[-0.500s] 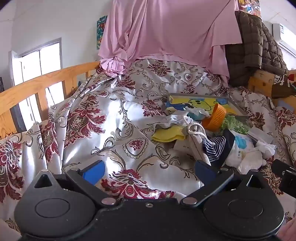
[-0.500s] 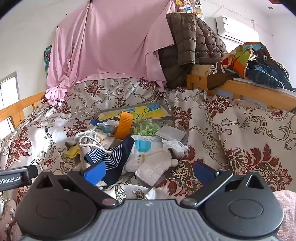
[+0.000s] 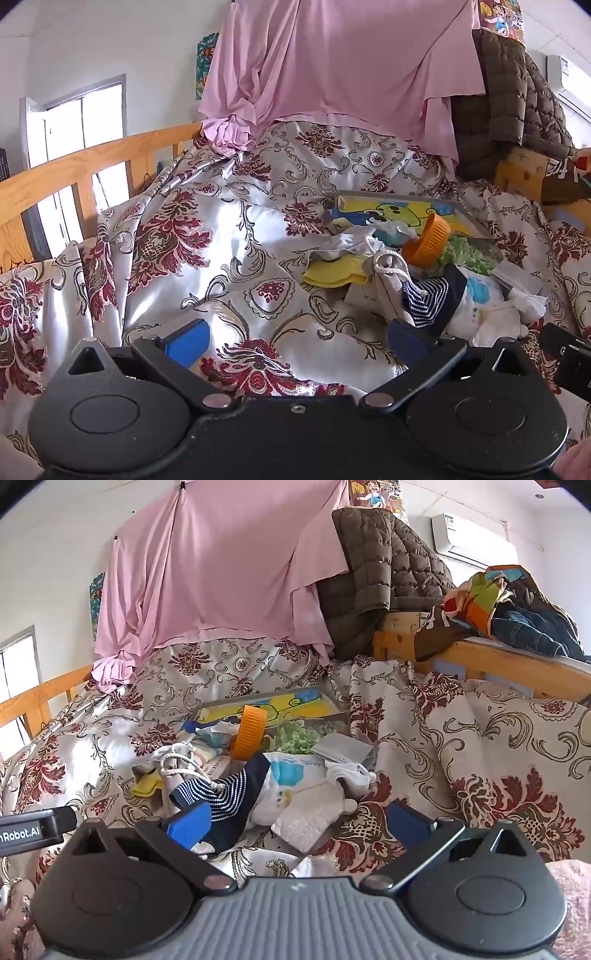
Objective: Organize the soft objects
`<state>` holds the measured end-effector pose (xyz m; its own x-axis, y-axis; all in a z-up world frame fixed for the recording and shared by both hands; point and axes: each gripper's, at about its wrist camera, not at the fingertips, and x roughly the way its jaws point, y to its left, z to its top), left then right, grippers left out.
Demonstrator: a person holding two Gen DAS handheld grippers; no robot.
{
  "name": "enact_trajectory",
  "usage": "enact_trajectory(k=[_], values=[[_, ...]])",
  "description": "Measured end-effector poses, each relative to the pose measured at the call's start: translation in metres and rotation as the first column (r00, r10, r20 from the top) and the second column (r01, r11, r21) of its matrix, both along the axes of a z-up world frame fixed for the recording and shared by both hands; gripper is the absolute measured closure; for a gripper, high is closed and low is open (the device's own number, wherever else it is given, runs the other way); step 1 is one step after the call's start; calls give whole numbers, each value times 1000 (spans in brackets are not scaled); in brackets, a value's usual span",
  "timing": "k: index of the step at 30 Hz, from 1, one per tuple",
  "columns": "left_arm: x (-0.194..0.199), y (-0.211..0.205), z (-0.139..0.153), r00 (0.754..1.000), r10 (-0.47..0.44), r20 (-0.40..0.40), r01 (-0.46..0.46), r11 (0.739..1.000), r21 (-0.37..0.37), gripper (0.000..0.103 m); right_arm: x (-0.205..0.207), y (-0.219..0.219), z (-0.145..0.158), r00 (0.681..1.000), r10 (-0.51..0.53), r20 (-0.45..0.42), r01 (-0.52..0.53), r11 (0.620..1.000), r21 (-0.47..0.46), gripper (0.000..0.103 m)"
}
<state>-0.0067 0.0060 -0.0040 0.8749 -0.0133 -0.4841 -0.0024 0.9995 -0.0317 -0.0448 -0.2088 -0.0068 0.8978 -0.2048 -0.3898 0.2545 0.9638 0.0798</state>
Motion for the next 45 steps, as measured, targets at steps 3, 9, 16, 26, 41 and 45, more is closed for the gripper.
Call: enact_trajectory(k=[3, 9, 16, 26, 41, 45], values=[[-3, 1, -1, 1000, -10, 8, 10, 1000, -13, 1, 0, 1, 0, 1000, 0, 0, 0, 1000, 1, 0], [4, -4, 4, 1000, -10, 3, 10, 1000, -18, 1, 1, 1, 0, 1000, 8, 0, -8, 1000, 0, 0], [4, -3, 5, 1000, -12, 4, 12, 1000, -20, 1, 1, 1, 0, 1000, 7, 0, -7, 1000, 0, 0], [4, -2, 5, 1000, -9, 1, 9, 1000, -21, 1, 1, 2, 0, 1000, 7, 1, -7, 1000, 2, 0], [4, -2, 5, 1000, -8, -2, 8, 1000, -19, 1, 1, 2, 0, 1000, 8, 0, -8, 1000, 2, 0], [4, -2, 4, 1000, -8, -4, 8, 1000, -19, 1, 1, 3, 0, 1000, 8, 0, -8, 1000, 2, 0]])
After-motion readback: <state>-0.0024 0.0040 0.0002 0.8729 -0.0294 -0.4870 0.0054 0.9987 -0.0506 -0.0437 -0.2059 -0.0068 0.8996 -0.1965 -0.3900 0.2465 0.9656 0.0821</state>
